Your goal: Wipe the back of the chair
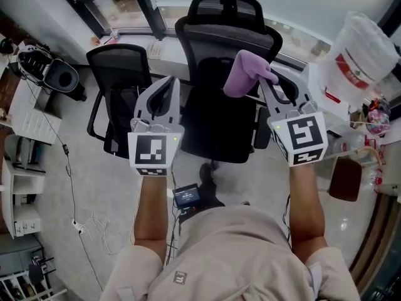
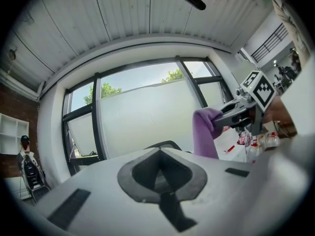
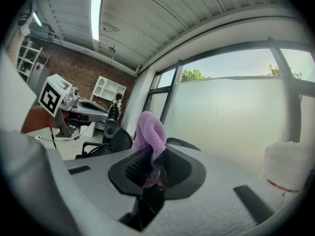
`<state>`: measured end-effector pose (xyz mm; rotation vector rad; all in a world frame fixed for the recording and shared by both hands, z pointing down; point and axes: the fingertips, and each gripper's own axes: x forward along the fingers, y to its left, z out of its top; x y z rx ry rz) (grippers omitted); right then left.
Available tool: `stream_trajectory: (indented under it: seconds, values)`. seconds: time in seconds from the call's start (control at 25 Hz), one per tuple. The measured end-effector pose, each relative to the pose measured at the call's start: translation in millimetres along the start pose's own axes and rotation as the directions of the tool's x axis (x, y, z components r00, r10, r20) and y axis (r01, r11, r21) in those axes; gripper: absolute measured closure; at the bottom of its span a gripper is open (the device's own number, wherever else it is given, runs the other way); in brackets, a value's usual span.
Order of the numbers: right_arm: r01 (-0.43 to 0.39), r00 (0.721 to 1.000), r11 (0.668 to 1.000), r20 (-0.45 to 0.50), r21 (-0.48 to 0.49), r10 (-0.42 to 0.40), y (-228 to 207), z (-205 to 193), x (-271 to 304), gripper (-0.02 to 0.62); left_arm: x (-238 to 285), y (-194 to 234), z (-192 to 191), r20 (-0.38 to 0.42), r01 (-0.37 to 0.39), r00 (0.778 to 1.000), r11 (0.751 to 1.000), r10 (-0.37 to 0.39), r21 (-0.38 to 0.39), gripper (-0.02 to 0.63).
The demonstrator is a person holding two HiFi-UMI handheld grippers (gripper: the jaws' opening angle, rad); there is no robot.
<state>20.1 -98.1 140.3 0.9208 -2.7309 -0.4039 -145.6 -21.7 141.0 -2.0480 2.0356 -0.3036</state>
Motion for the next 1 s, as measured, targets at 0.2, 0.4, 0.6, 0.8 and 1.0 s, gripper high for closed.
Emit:
stream_trajectory:
  seconds: [0.2,0.4,0.6,0.8,1.0]
  values:
    - [-0.022,1.0,1.0,-0.004,-0.003,0.022,6.3,1.0,-36.8,0.551,-19.0,-21.5,14.0,0.017,0.0,1.0,1.0,0.0,0.0,0.598]
    - [-0.019,1.0,1.0,0.008,-0.01,0.019,10.9,6.3,-72.3,0.551,-42.1,-42.9,30.5,0.029,0.007,1.0,1.0,-0.007,0.008,0.598]
    - [-0.017,1.0,1.0,0.01,-0.014,0.017,6.2,13.1,-82.1,0.551,-49.4,-45.2,39.0,0.029,0.003,1.0,1.0,-0.004,0.009,0.598]
    - [-0.014,1.0,1.0,0.014,-0.011,0.015,7.8,9.8,-94.5,0.551,-59.0,-53.5,36.6,0.022,0.005,1.0,1.0,-0.005,0.012,0.598]
    - [-0.014,1.0,1.0,0.009,-0.011,0.014,2.6,5.7,-84.0,0.551,-48.6,-51.6,31.3,0.018,0.009,1.0,1.0,-0.009,0.012,0.598]
